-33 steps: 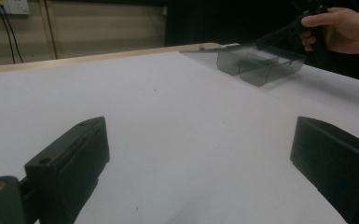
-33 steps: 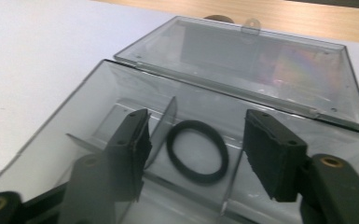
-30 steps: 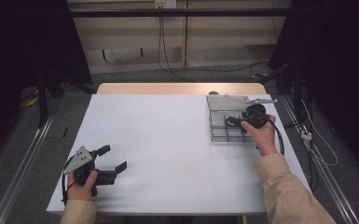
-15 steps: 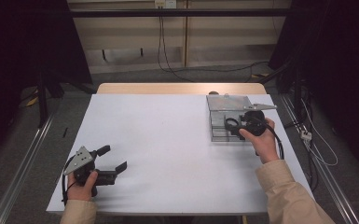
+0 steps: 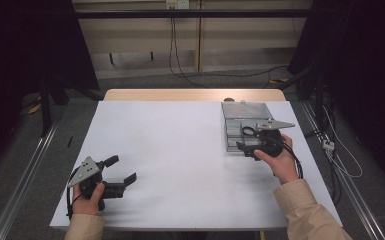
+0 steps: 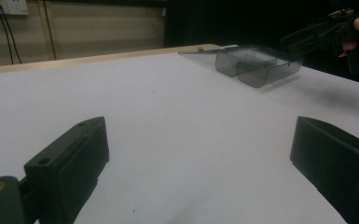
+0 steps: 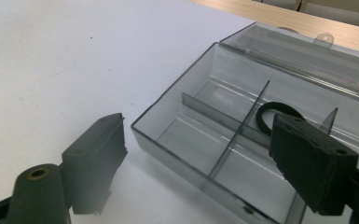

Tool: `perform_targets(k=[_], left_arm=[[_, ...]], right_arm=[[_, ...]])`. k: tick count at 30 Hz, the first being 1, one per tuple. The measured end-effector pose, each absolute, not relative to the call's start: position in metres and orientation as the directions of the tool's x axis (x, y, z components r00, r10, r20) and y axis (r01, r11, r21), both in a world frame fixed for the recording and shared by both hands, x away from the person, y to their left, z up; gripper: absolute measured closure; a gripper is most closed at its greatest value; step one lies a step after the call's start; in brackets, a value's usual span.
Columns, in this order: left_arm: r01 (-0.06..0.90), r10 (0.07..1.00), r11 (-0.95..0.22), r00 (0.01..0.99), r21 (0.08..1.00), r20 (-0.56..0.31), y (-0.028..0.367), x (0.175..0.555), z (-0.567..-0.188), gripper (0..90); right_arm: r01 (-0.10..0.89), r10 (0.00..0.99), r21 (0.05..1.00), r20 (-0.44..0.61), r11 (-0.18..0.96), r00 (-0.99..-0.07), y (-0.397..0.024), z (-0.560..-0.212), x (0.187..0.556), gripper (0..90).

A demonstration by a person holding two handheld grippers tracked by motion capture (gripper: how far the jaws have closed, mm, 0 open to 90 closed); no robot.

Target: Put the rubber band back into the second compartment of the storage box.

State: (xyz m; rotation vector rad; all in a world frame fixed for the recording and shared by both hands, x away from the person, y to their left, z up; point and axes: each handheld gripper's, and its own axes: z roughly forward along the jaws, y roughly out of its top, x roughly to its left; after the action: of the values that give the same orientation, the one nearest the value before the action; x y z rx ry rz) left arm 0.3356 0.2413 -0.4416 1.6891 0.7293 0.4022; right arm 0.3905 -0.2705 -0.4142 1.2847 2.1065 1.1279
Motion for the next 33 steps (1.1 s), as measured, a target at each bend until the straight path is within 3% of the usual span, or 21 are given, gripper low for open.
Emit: perform_targets(k=[33], left_arm=[[0.253,0.651,-0.115,0.749,0.961,-0.12,0.24,0.335,-0.442,4.1]], right_arm=[[0.503,0.828,0.824,0.079,0.259,-0.556,-0.261,-0.434,0.344,17.6]])
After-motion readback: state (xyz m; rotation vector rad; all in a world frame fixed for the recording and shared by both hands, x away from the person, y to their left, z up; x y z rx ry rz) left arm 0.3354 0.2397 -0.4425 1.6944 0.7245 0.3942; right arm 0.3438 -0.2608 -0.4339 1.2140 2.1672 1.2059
